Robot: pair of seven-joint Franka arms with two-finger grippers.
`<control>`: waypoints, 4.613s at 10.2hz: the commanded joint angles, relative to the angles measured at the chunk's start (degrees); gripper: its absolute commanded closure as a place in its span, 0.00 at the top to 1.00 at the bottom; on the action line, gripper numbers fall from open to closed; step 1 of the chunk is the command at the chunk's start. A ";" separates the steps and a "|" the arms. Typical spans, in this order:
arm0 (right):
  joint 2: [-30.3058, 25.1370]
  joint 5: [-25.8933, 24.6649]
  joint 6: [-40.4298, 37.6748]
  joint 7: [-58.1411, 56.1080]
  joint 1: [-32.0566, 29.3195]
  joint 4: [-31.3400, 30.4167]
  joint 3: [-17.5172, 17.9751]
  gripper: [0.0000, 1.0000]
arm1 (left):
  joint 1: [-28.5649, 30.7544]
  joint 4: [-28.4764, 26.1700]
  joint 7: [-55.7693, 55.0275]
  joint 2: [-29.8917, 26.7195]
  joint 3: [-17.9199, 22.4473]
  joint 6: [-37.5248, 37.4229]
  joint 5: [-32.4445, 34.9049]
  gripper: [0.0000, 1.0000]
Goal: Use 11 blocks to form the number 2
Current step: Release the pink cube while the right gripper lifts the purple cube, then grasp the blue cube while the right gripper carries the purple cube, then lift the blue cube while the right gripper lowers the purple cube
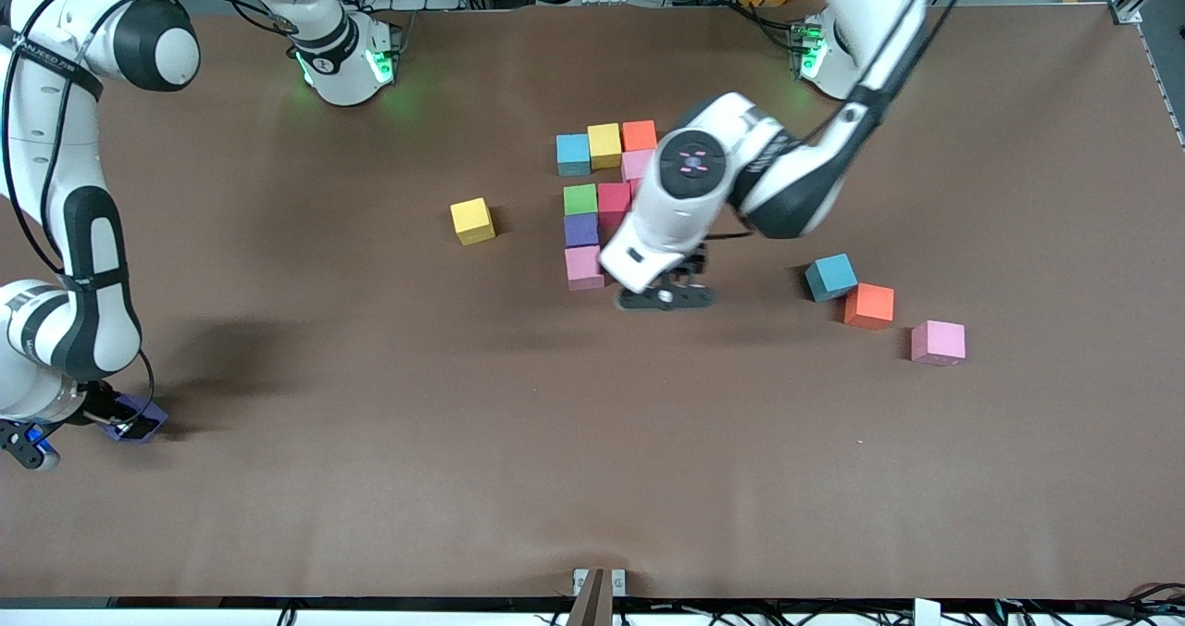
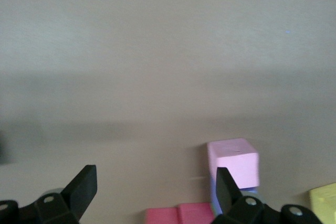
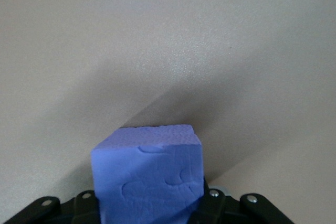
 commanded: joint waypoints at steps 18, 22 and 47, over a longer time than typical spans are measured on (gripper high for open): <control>-28.26 4.06 -5.27 19.25 31.86 -21.76 1.49 0.58 | 30.16 -39.77 15.29 -18.09 -0.87 15.39 -12.05 1.00; -28.26 5.29 -5.26 19.27 38.46 -21.49 1.49 0.59 | 30.07 -39.51 15.29 -12.20 -0.87 19.25 -10.82 1.00; -18.60 -2.71 -1.49 -38.65 65.63 -15.26 4.83 0.55 | 29.45 -23.88 0.37 -11.74 -9.38 5.37 -1.57 0.12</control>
